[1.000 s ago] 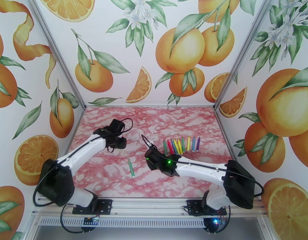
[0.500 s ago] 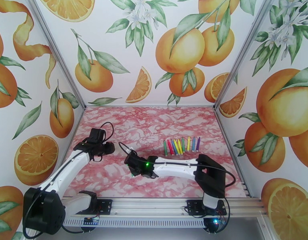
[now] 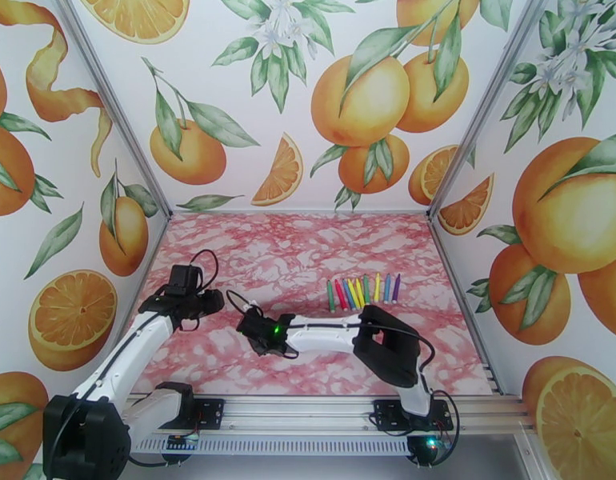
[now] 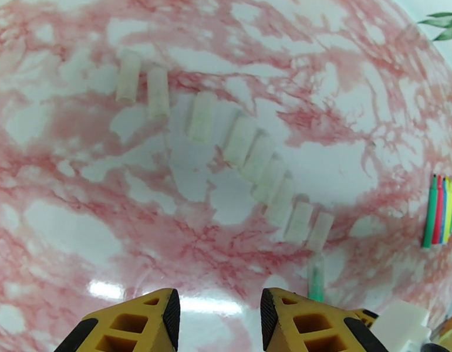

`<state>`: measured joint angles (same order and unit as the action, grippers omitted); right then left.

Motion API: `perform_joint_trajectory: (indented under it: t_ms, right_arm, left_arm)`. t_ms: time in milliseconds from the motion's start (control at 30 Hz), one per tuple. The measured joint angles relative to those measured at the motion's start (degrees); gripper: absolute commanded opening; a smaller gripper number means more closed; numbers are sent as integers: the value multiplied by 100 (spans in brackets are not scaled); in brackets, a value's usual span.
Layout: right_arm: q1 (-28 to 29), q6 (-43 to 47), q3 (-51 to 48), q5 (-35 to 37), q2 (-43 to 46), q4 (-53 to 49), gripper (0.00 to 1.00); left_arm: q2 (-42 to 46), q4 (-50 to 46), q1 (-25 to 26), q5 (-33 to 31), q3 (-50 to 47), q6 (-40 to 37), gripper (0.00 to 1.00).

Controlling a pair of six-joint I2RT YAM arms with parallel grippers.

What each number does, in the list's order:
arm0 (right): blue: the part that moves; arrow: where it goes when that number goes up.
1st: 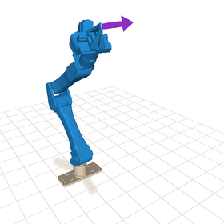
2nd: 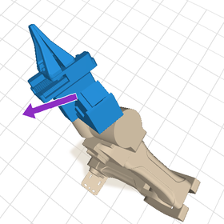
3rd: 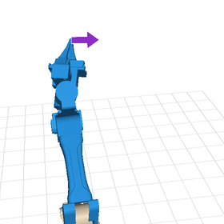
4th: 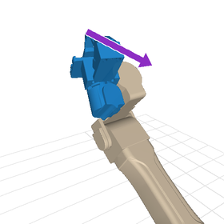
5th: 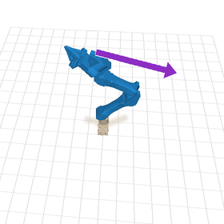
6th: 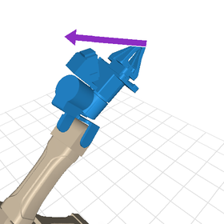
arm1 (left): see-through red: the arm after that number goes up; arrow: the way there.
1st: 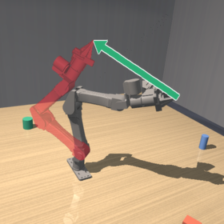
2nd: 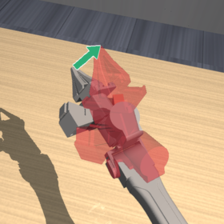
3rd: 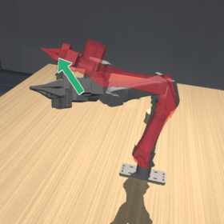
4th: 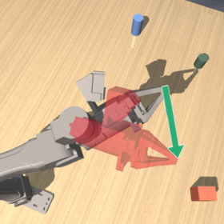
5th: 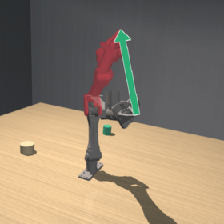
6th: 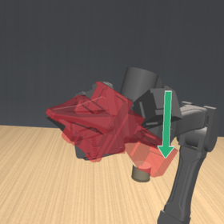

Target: Open the pen caps

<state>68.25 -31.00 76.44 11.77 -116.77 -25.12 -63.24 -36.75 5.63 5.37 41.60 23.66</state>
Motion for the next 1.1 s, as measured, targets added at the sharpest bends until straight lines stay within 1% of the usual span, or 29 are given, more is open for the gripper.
perform_joint_trajectory:
  t_ms: [233, 433, 600, 867, 967, 1100]
  right_arm:
    - [-2, -138, 92, 28, -79, -24, 31]
    - [-13, -245, -28, 66, -28, 72, 23]
    - [-13, -262, -459, 72, 208, 424, 19]
    - [-11, -262, -1279, 133, 820, 535, 16]
    - [-13, -262, -1517, 138, 1014, 529, 15]
    - [-74, -262, -1843, 129, 1287, 549, 13]
  left_arm:
    - [0, 52, -4, 63, -2, 0, 42]
    - [48, 55, -9, 66, -2, -2, 42]
    - [50, 55, -9, 76, -2, -2, 42]
    - [31, 131, -11, 192, -2, -4, 42]
    - [-17, 195, -17, 297, -2, -4, 43]
    - [-114, 286, -26, 608, 2, -50, 43]
